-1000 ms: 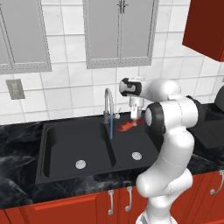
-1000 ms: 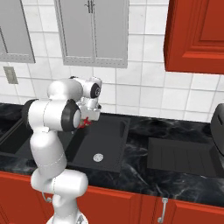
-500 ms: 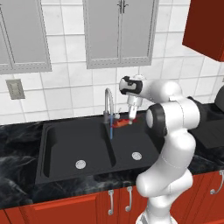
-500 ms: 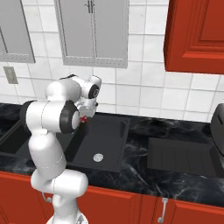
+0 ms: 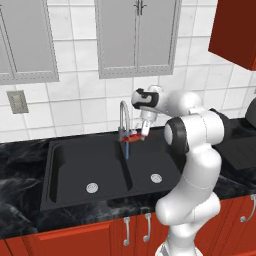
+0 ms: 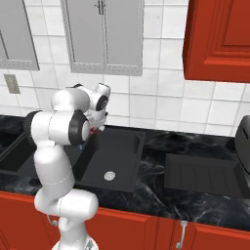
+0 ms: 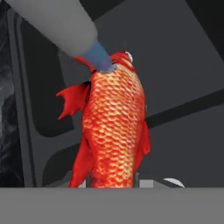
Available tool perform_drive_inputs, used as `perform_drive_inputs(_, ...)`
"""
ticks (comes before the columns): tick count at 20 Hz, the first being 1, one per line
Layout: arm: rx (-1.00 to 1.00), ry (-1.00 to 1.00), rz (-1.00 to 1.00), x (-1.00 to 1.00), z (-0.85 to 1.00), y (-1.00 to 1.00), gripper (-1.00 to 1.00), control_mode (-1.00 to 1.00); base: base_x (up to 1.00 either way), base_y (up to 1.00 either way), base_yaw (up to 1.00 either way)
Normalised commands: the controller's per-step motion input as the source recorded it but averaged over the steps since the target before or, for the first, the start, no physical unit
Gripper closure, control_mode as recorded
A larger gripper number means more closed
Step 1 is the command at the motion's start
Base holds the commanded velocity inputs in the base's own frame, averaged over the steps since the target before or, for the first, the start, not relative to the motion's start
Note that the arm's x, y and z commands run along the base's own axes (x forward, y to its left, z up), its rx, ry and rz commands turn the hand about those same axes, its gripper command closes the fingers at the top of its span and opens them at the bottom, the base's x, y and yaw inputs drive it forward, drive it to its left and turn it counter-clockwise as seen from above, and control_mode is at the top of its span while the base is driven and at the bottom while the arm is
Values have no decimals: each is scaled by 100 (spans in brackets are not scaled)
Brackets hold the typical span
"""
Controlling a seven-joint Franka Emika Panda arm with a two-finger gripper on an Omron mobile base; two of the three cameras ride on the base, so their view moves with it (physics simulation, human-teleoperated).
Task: Take the fish out of the fridge, briefly rinse it in the sink, and place it on the tray next to the sink.
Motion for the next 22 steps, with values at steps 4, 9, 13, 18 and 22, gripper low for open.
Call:
perform_drive_inputs(4,0,7,0,57,-11,0,100,-100,0,0,0)
perform_drive_inputs(9,0,13,0,39,-28,9,100,-100,0,0,0)
perform_drive_inputs(13,0,10,0,-1,-20,31,100,-100,0,0,0)
perform_drive_inputs(18,0,0,1,-56,-1,24,100,-100,0,0,0)
perform_drive_inputs(22,0,-3,0,-95,0,9,100,-100,0,0,0)
